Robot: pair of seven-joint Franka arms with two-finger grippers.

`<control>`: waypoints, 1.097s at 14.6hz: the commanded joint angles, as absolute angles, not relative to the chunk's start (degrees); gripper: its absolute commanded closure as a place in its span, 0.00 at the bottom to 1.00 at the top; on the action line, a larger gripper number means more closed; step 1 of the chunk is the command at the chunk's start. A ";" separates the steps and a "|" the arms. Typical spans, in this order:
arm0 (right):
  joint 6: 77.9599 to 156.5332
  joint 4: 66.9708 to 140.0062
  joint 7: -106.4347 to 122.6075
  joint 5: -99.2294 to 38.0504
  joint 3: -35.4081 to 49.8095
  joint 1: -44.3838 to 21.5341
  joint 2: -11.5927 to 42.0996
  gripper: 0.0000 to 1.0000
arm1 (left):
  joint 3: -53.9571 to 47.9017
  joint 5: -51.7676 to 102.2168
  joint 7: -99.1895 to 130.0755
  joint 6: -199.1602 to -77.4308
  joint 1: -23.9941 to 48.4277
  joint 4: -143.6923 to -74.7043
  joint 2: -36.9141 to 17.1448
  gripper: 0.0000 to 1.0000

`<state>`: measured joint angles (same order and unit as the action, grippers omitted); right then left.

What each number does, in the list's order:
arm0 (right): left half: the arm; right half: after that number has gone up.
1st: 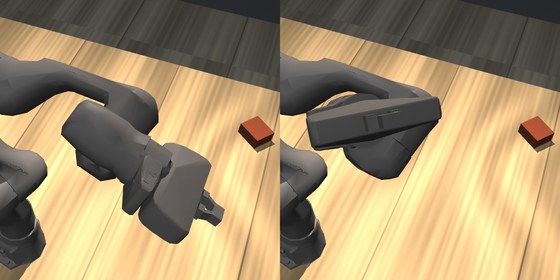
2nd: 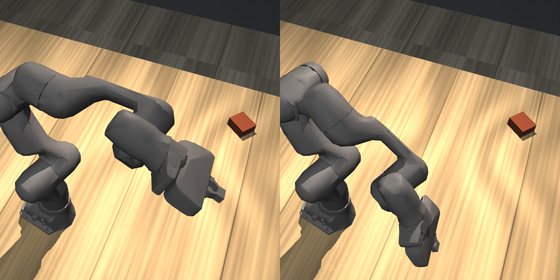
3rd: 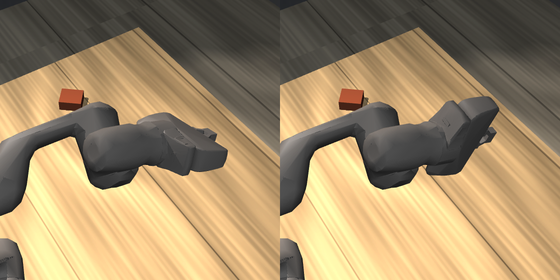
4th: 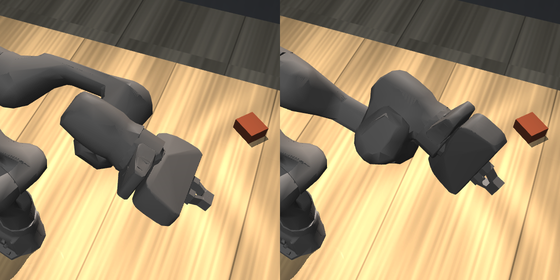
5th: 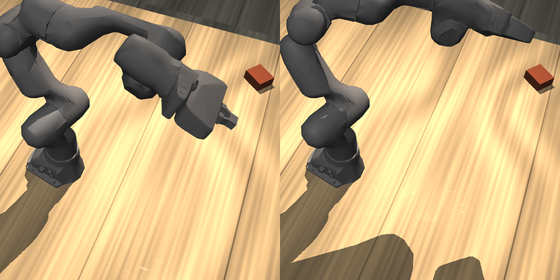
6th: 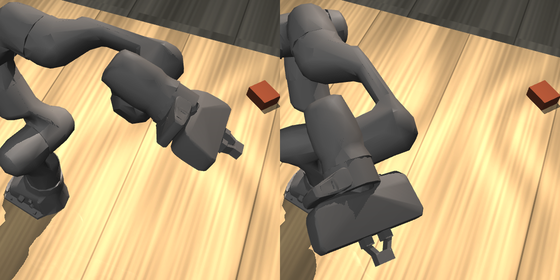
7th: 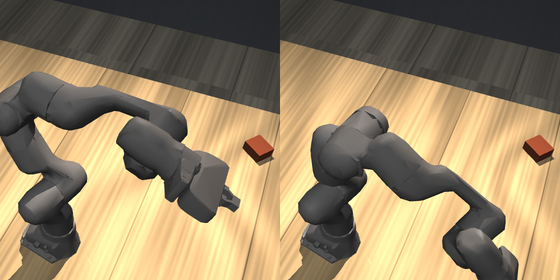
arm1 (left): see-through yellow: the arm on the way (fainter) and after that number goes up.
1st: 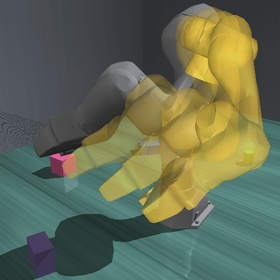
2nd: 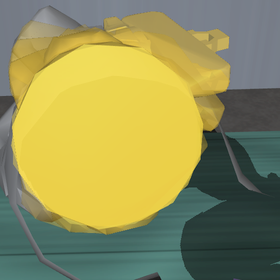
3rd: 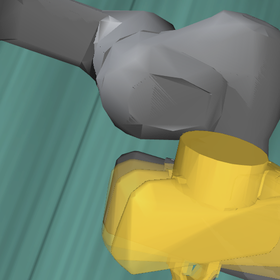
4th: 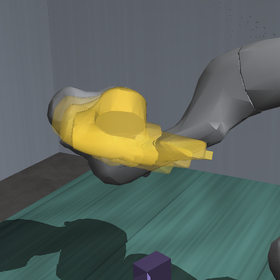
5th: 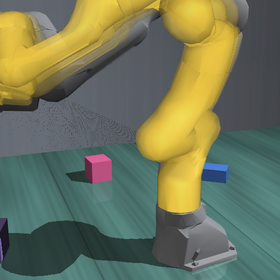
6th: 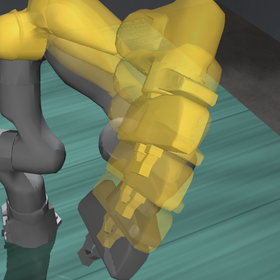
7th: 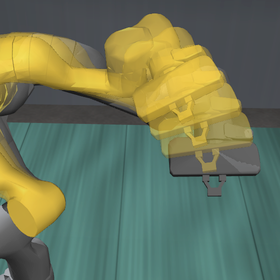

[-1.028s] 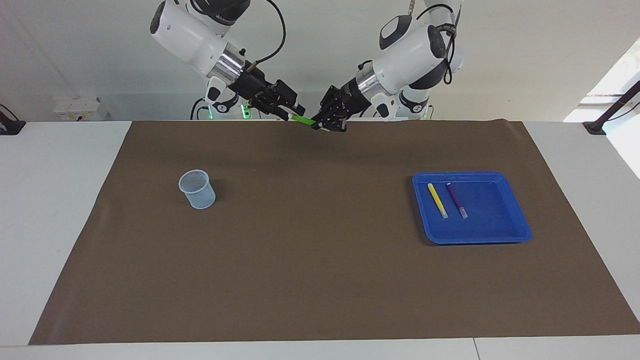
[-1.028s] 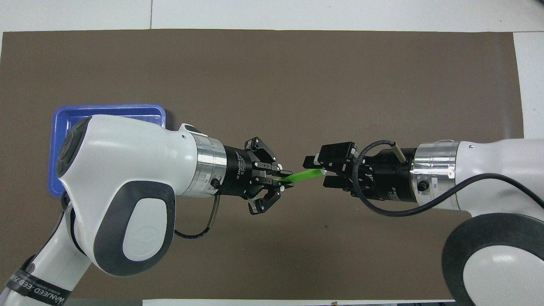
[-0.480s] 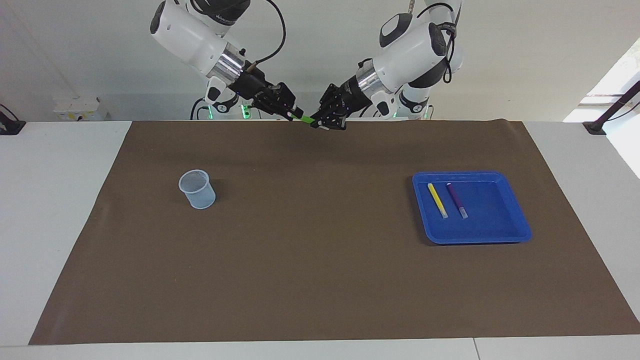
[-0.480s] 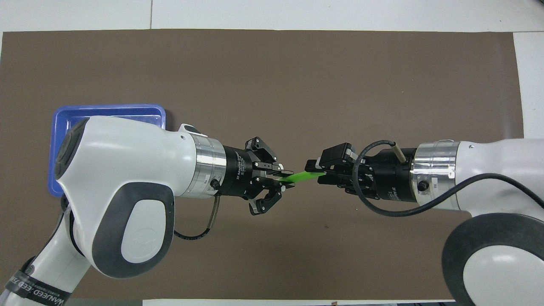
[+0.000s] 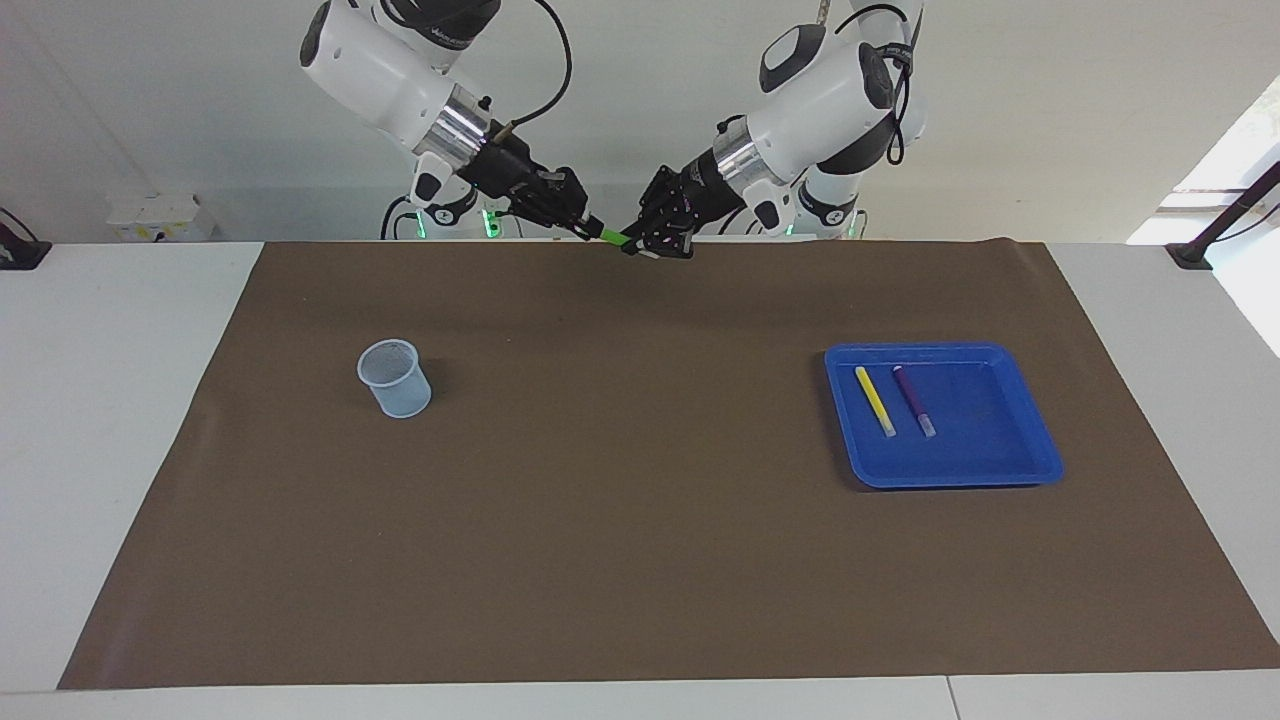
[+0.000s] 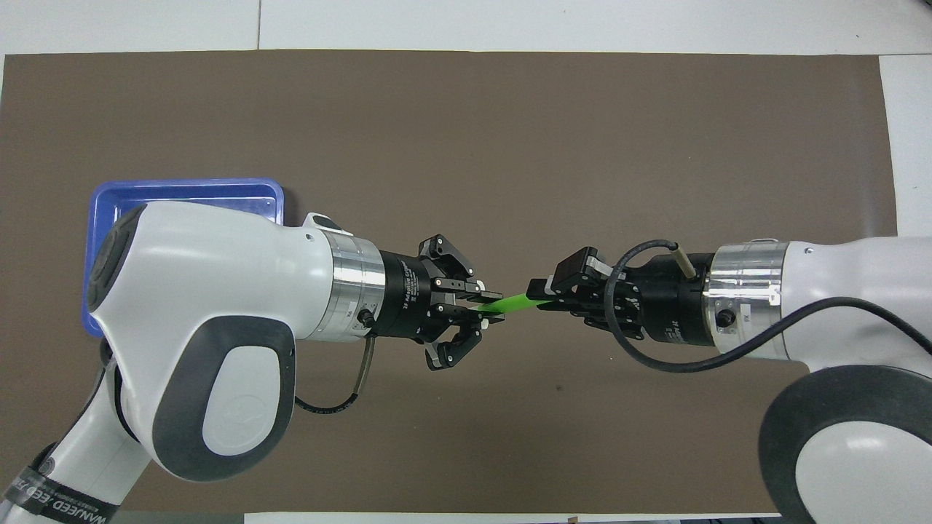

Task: Transfer and insert pens with both arms
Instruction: 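Close the right gripper on the green pen tip, open the left gripper, then insert the green pen into the cup with the right gripper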

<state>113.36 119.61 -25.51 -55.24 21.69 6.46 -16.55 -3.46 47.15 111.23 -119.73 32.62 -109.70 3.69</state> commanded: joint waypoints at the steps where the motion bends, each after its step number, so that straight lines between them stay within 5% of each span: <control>1: 111.18 118.48 -24.35 -55.81 22.06 7.91 -16.00 1.00 | -2.81 48.43 112.05 -121.03 33.84 -111.71 6.06 0.00; 6: 107.86 116.99 -20.40 -50.91 21.53 9.13 -15.91 1.00 | -2.46 48.08 111.18 -120.68 32.44 -111.88 6.06 0.00; 11: 95.29 111.37 -1.36 -39.13 21.53 18.27 -13.89 1.00 | -2.28 44.50 106.90 -118.49 29.36 -111.53 5.98 0.00; 16: 98.25 107.93 12.46 -13.49 21.88 18.10 -12.13 1.00 | -2.11 34.84 92.76 -109.19 24.62 -110.84 6.06 0.00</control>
<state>96.70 109.73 7.72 -21.89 21.01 18.20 -13.50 -2.18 39.59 98.40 -114.37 27.53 -109.87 4.32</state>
